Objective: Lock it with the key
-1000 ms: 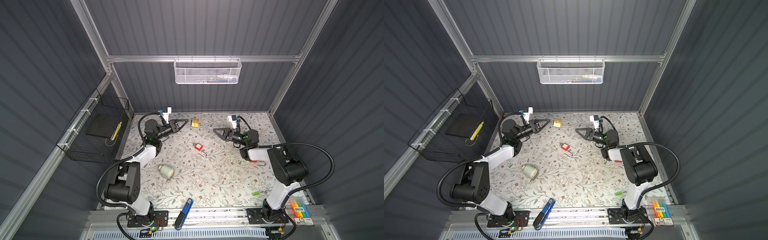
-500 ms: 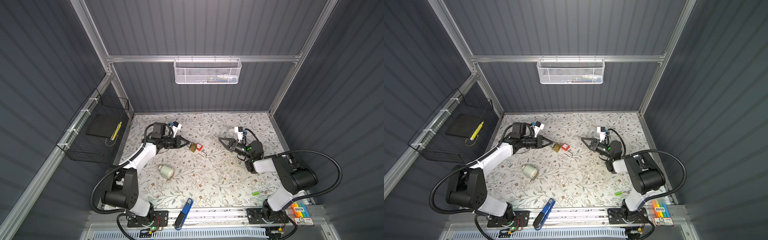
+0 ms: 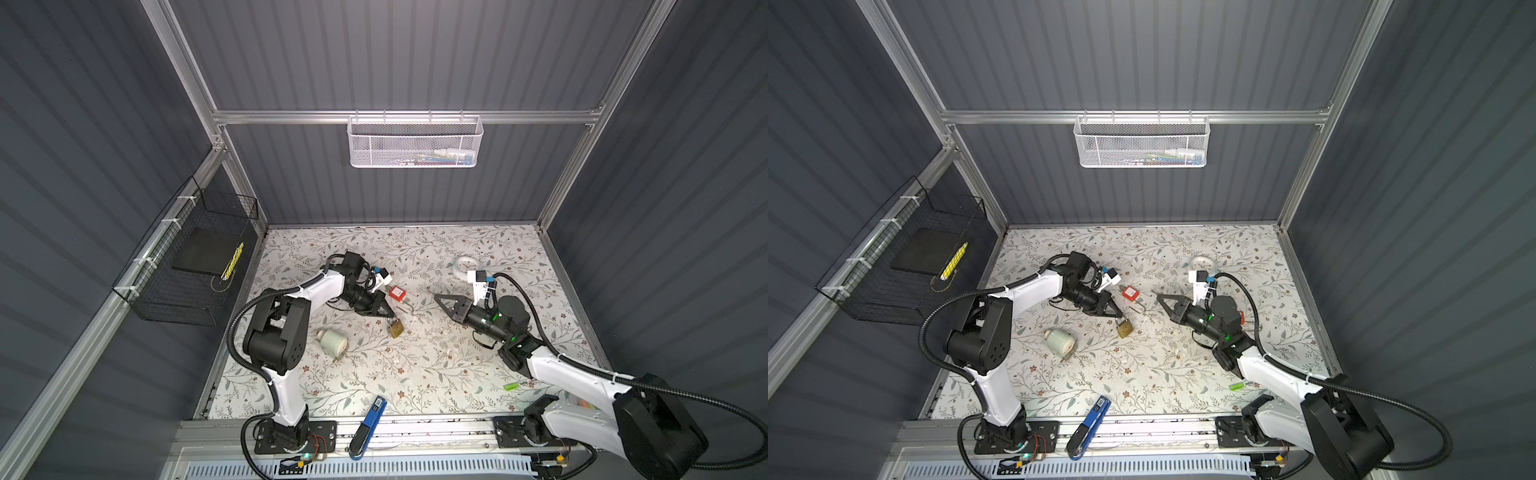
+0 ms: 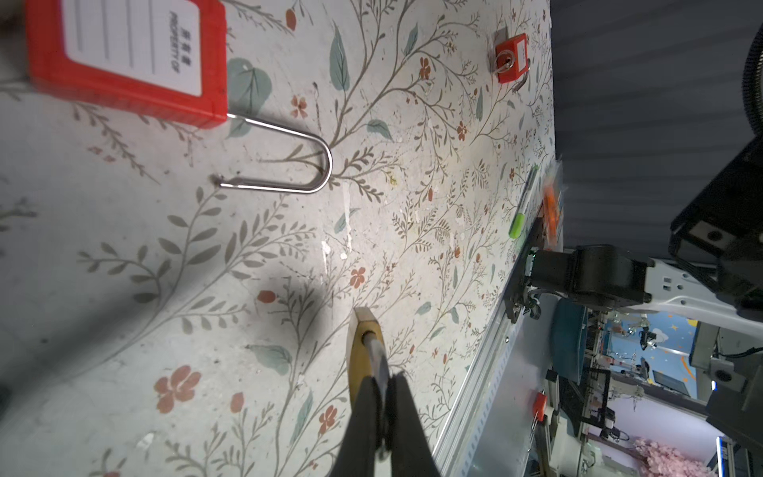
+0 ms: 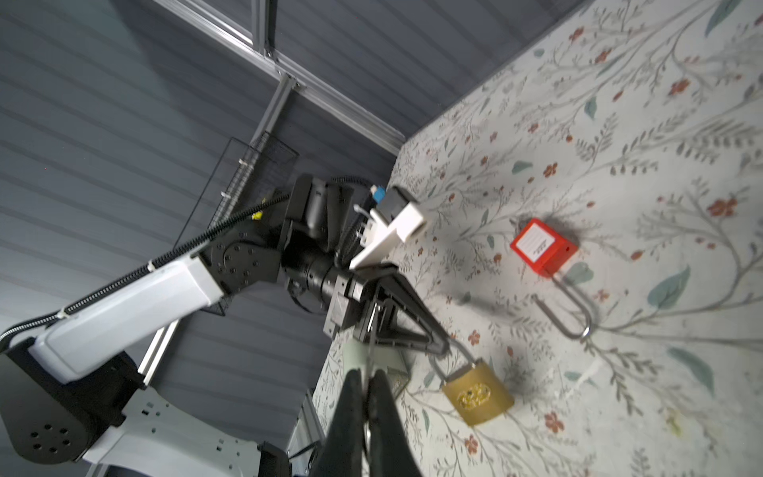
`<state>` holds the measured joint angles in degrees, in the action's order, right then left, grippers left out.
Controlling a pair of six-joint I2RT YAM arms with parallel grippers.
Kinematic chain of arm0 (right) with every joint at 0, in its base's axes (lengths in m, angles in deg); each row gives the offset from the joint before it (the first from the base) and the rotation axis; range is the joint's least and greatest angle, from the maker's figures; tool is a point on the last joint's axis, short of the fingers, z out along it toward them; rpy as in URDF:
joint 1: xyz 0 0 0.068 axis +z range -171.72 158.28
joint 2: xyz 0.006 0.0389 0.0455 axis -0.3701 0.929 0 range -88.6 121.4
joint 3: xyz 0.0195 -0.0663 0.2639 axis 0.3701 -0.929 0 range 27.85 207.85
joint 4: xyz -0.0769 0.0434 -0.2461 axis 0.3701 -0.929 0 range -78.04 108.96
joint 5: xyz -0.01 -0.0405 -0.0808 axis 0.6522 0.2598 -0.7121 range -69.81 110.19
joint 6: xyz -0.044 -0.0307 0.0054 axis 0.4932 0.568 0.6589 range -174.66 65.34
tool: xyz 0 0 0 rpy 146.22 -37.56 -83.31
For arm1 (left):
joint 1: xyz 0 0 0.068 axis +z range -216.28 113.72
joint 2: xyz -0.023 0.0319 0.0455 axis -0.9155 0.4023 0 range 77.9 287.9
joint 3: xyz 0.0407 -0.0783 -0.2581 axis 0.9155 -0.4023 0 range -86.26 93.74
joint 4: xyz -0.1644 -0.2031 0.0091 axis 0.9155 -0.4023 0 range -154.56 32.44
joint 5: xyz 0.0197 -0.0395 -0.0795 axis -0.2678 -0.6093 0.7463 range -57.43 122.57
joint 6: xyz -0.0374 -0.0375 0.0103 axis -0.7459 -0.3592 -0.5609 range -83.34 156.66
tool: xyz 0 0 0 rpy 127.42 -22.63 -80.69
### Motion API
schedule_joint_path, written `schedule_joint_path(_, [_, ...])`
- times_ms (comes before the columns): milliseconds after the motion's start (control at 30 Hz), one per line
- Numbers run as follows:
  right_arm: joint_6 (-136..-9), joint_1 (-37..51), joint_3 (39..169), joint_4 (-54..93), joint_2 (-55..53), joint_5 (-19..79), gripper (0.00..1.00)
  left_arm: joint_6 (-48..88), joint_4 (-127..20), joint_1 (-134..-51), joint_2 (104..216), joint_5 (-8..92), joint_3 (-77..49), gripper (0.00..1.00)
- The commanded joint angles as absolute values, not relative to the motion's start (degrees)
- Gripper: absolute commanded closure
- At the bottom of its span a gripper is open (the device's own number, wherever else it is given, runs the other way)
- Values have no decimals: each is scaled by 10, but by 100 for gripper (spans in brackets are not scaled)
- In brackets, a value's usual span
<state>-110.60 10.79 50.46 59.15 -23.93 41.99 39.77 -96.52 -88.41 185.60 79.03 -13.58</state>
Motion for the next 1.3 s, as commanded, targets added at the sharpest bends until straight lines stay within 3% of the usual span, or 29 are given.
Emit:
schedule_joint_path(0, [-1098, 147, 507, 476, -271, 318, 100, 459, -1035, -882, 1869, 809, -116, 100])
schedule_joint_path(333, [-1229, 217, 496, 413, -322, 209, 100, 495, -1052, -884, 1912, 792, -97, 100])
schedule_joint_path(433, [-1269, 239, 491, 396, -343, 168, 100, 498, -1046, -884, 1913, 780, -101, 89])
schedule_joint_path(500, [-1284, 251, 499, 380, -350, 153, 100, 499, -1043, -884, 1913, 776, -101, 75])
schedule_joint_path(667, [-1315, 284, 520, 362, -346, 119, 100, 493, -1031, -884, 1926, 776, -92, 57])
schedule_joint_path(933, [-1354, 307, 516, 402, -303, 103, 100, 471, -994, -885, 1947, 782, -78, 53])
schedule_joint_path(1267, [-1429, 328, 500, 404, -287, 38, 100, 427, -943, -892, 1957, 800, -68, 57])
